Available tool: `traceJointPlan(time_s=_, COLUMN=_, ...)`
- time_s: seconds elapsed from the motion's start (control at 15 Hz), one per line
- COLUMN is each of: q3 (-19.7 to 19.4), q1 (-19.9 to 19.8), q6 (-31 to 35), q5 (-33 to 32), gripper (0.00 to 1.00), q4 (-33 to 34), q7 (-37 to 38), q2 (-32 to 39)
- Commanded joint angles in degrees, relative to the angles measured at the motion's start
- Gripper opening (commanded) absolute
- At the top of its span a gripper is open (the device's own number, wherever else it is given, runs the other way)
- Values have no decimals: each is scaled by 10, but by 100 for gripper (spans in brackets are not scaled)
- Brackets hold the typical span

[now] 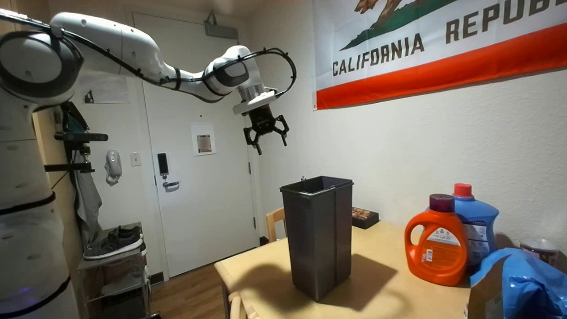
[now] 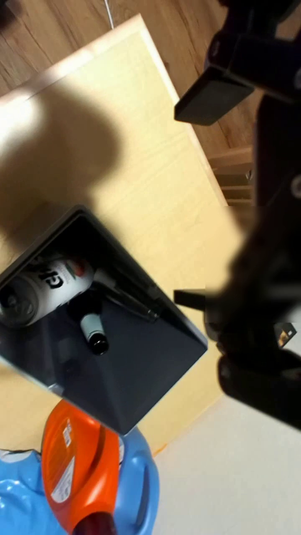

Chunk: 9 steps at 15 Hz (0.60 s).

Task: Put the white can in the grey bin

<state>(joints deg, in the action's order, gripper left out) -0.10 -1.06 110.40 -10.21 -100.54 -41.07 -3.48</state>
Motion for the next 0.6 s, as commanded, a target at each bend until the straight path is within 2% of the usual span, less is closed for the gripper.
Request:
traceJointPlan(time_s=0.0, q3=23, q1=29, q6=6, q5=-31, gripper=100, q4=-38, q7=8, q2=-18)
traceJointPlan(time_s=0.53, q3=36, q1=48, q6=-16, q5=-45, gripper=100, q4=-40, q7=6, q2=48)
